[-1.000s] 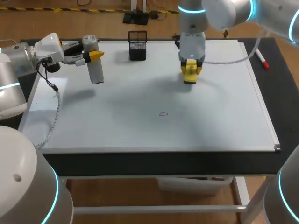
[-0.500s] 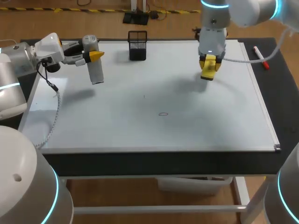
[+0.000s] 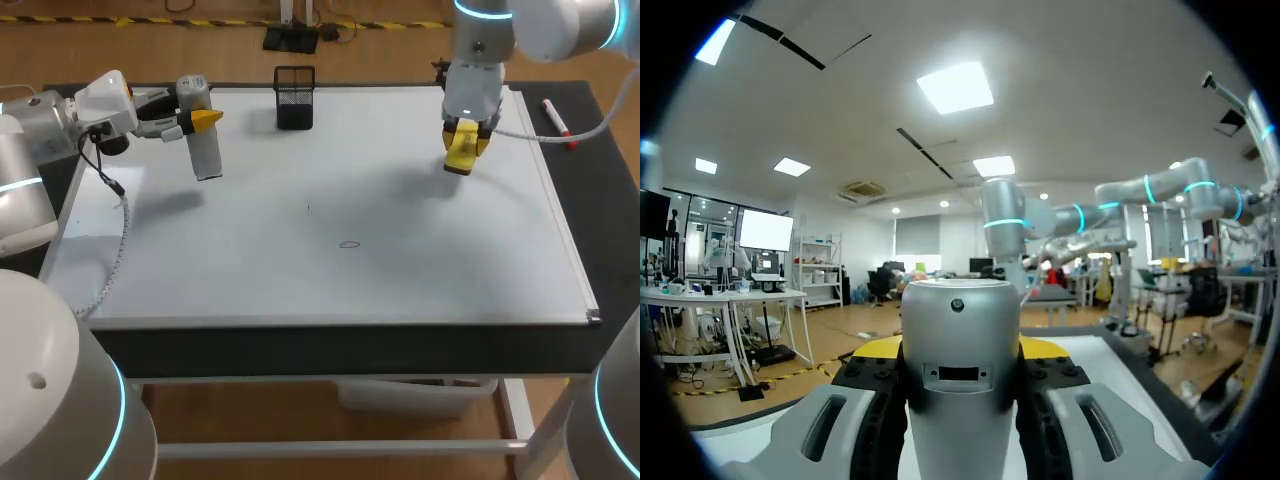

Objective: Pick up the inspection probe, press it on each red-marked spot on the whiteboard one by one, put down the probe, pick up the eraser, and wipe off all the red marks.

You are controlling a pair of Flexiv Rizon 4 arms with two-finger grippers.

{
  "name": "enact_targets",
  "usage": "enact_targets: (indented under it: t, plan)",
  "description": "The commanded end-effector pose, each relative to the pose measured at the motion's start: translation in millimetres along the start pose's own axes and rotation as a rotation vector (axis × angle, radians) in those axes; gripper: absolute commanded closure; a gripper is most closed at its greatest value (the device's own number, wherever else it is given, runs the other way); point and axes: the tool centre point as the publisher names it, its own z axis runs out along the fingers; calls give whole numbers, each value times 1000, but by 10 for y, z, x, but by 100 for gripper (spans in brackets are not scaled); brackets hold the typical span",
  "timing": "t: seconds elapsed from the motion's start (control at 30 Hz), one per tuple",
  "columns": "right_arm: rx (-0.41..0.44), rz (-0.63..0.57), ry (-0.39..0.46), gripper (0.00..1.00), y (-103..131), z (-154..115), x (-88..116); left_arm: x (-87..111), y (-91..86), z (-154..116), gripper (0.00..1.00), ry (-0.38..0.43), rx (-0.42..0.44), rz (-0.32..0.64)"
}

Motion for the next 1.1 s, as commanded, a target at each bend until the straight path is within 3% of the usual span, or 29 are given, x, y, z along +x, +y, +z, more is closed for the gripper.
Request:
enact_targets:
  t: [0.03, 0.4, 0.5, 0.77, 1.1]
  plan:
    - [0, -2, 2, 100, -11, -6, 4, 1, -4, 4, 100, -1, 2, 1]
    - [0, -2, 2, 100, -11, -6, 4, 1, -4, 4, 100, -1, 2, 1]
    - [0, -2, 2, 100, -11, -6, 4, 109, -5, 78, 100, 6, 21, 7]
    - [0, -2, 2, 100, -11, -6, 4, 540, -13, 357, 100, 88, 49, 18]
    - [0, -2, 2, 100, -11, -6, 4, 1318, 8, 854, 100, 231, 81, 12]
